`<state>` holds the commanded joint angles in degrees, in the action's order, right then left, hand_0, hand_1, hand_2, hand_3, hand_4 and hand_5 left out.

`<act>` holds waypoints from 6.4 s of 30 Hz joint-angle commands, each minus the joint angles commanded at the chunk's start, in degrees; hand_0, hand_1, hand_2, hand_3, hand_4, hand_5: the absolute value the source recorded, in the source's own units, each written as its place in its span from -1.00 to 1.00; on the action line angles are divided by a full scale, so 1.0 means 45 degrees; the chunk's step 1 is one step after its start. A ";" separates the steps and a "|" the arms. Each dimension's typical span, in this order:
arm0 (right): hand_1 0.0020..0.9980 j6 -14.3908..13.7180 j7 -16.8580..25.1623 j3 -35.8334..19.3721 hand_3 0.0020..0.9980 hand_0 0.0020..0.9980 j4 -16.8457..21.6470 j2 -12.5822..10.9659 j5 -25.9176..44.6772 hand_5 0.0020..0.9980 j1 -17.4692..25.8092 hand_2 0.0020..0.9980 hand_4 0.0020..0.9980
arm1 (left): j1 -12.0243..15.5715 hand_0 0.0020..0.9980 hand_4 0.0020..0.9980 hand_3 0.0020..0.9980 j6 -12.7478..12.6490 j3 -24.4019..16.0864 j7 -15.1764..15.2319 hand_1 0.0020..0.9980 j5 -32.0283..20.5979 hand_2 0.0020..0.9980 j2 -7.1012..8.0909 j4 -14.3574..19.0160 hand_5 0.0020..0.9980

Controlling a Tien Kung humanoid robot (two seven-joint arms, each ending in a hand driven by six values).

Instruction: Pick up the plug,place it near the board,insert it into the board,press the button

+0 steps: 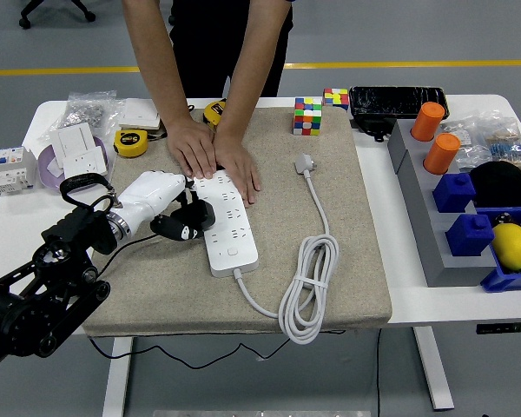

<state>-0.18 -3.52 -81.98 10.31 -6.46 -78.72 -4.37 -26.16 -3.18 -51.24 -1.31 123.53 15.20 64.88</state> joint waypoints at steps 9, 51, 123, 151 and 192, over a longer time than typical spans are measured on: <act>0.56 0.0100 -0.0012 -0.0102 0.60 0.76 0.0000 -0.0003 -0.0053 0.70 -0.0015 0.53 1.00 | -0.0030 0.52 0.84 0.25 0.0012 0.0024 0.0013 0.36 -0.0010 0.18 -0.0030 -0.0002 -0.38; 0.56 0.0091 0.0045 -0.0045 0.60 0.75 0.0000 0.0094 -0.0067 0.70 0.0063 0.53 1.00 | 0.4507 0.98 1.00 0.80 -0.0510 -0.4224 -0.0200 0.97 -0.3188 0.91 -0.1883 0.4055 0.55; 0.55 0.0070 0.0015 -0.0068 0.60 0.74 0.0000 0.0071 -0.0059 0.74 0.0126 0.53 1.00 | 0.3905 1.00 1.00 0.77 0.0247 -0.1662 -0.0772 0.92 -0.1086 0.81 -0.1452 0.3519 0.76; 0.56 0.0056 0.0014 -0.0119 0.60 0.74 0.0000 0.0076 -0.0047 0.74 0.0125 0.53 1.00 | 0.4677 0.74 1.00 0.73 0.1609 -0.2615 -0.2833 0.59 0.0638 0.54 -0.1077 0.8126 0.58; 0.55 0.0059 -0.0027 -0.0067 0.60 0.74 0.0000 0.0031 -0.0128 0.73 0.0165 0.53 1.00 | 0.4118 -0.62 0.02 0.78 0.5579 -0.0676 -0.5783 -0.90 0.1001 -0.65 -0.0712 0.8233 -1.00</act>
<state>0.08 -3.65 -82.28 10.31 -6.32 -79.30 -3.63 -7.63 21.93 -54.29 -27.34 128.04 12.00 101.93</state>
